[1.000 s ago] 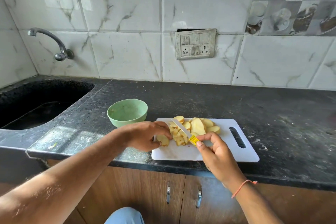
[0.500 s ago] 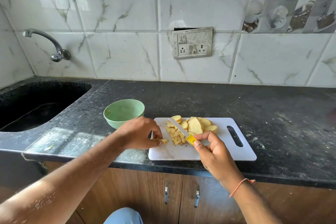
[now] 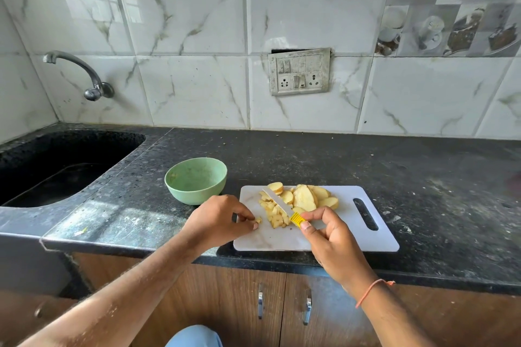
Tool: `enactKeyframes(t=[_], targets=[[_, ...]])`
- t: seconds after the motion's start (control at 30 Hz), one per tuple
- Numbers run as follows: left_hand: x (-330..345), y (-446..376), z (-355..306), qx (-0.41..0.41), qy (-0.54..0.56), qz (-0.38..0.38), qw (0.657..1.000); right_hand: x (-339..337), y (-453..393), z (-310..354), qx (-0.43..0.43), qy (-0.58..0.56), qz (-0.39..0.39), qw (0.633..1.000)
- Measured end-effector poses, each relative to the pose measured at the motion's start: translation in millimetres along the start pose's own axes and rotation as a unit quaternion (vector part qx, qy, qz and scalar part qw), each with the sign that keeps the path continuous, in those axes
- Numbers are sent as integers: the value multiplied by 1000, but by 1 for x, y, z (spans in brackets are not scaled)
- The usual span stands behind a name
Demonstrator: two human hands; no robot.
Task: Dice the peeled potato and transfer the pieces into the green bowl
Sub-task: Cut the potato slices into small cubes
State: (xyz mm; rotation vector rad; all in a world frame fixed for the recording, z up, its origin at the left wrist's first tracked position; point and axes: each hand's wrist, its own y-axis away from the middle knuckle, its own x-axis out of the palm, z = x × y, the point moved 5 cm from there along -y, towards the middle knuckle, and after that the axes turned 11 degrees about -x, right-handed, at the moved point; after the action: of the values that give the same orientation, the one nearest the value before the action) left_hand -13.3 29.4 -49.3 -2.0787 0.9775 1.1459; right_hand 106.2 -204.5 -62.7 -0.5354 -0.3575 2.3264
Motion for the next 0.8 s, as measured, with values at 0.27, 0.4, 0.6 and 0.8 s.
enactKeyframes(t=[0.27, 0.4, 0.6, 0.8], targets=[[7, 14, 19, 31, 120, -30, 992, 20, 10, 20, -44, 329, 54, 942], [7, 13, 22, 31, 131, -44, 990, 40, 18, 32, -70, 463, 85, 880], [9, 14, 23, 28, 141, -51, 988, 52, 22, 34, -88, 462, 97, 877], [9, 14, 24, 28, 155, -51, 986, 52, 22, 37, -91, 461, 97, 877]])
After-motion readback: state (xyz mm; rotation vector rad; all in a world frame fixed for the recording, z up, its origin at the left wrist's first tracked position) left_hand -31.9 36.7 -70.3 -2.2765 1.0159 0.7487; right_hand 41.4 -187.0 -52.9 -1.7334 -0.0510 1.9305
